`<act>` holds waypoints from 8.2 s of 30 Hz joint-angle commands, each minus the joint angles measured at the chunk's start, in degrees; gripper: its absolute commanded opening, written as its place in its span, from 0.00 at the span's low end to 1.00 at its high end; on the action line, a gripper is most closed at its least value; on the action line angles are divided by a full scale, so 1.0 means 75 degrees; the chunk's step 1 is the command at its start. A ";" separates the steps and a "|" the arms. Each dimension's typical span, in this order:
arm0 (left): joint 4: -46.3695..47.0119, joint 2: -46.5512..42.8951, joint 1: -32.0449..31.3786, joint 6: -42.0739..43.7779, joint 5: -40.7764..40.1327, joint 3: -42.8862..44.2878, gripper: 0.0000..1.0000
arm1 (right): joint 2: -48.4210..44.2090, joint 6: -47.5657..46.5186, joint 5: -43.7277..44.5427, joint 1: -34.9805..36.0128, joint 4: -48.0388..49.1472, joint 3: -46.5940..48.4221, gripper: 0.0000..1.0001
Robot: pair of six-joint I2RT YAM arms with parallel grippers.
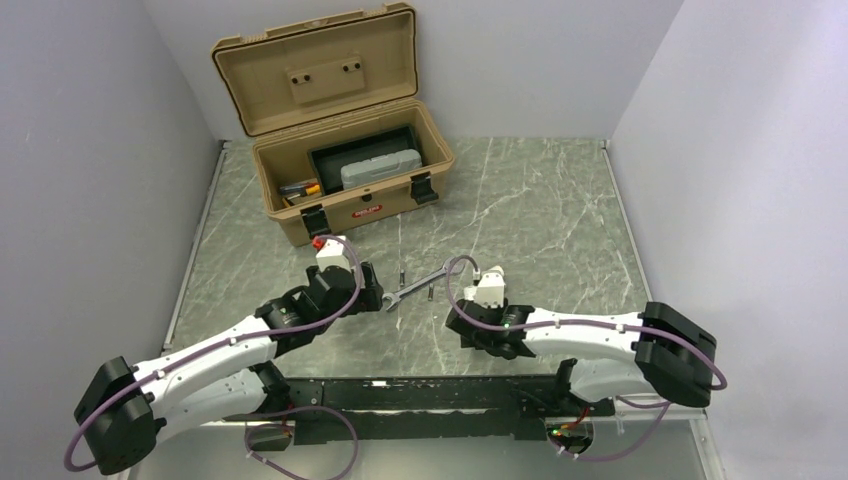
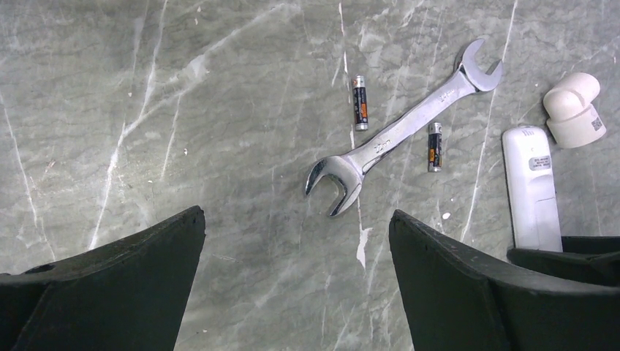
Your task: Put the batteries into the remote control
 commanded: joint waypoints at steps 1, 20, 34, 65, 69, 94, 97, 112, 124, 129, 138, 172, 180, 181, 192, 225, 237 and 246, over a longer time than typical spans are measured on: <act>0.0045 -0.0015 -0.0026 -0.0121 -0.0013 0.0239 0.99 | 0.0454 0.0465 -0.0260 0.0399 -0.0229 0.0267 0.58; 0.0695 -0.0958 -0.0004 0.0559 0.0675 0.0273 0.99 | -0.0116 0.1078 0.0213 0.0890 -0.0182 0.0174 0.37; 0.2306 -0.1519 0.0091 -0.0121 0.1719 0.0188 0.99 | -0.4409 -0.0803 -0.0702 0.0899 0.2153 -0.0712 0.33; 0.1836 -0.1608 0.0145 -0.0186 0.1752 -0.0067 0.99 | -0.2490 -0.0568 -0.0521 0.0855 0.1838 -0.0379 0.35; 0.1605 -0.1575 0.0199 -0.0177 0.1711 -0.0039 0.99 | -0.2156 -0.0716 -0.0751 0.0858 0.2092 -0.0339 0.37; 0.1425 -0.1277 0.0363 -0.0213 0.2042 -0.0031 0.99 | -0.1211 -0.1038 -0.1407 0.0871 0.2277 -0.0133 0.44; 0.1409 -0.1293 0.0374 -0.0208 0.2041 -0.0031 0.99 | -0.1216 -0.1021 -0.1404 0.0868 0.2283 -0.0133 0.44; 0.1377 -0.1308 0.0419 -0.0202 0.2086 -0.0008 0.99 | -0.1216 -0.0985 -0.1396 0.0869 0.2296 -0.0145 0.44; 0.1331 -0.1337 0.0444 -0.0220 0.2105 0.0004 0.99 | -0.1136 -0.1225 -0.1595 0.0876 0.2424 -0.0157 0.45; 0.1363 -0.1282 0.0459 -0.0236 0.2161 -0.0008 0.99 | -0.0714 -0.1752 -0.1706 0.1091 0.2604 -0.0087 0.61; 0.1407 -0.1226 0.0495 -0.0295 0.2199 -0.0067 0.99 | 0.0763 -0.1852 -0.1056 0.2060 0.1746 0.0843 0.68; 0.1515 -0.1013 0.0635 -0.0406 0.2450 -0.0139 0.99 | 0.2026 0.0844 -0.0247 0.3495 -0.0332 0.1562 0.43; 0.2490 -0.1220 0.0644 0.0249 0.3104 -0.0571 0.99 | -0.0028 0.0581 0.0030 0.3513 0.0751 0.0639 0.41; 0.2668 -0.1238 0.0641 0.0325 0.3343 -0.0622 0.99 | -0.0347 0.0526 0.0043 0.3506 0.0888 0.0513 0.41; 0.4729 -0.1290 0.0628 0.1588 0.4982 -0.1514 0.99 | -0.2687 0.0343 0.0216 0.3349 0.1034 -0.0081 0.39; 0.4001 -0.2449 0.0661 0.2211 0.3306 -0.2073 0.99 | 0.1817 0.2034 0.0509 0.2541 -0.0844 0.2339 0.72; 0.3686 -0.2991 0.1316 0.1779 0.3224 -0.2429 0.99 | 0.2853 0.2022 0.0030 0.1965 -0.0613 0.2416 0.63; 0.3753 -0.2920 0.1509 0.1779 0.3382 -0.2466 0.99 | 0.3002 0.2056 -0.0161 0.1919 -0.0544 0.2198 0.43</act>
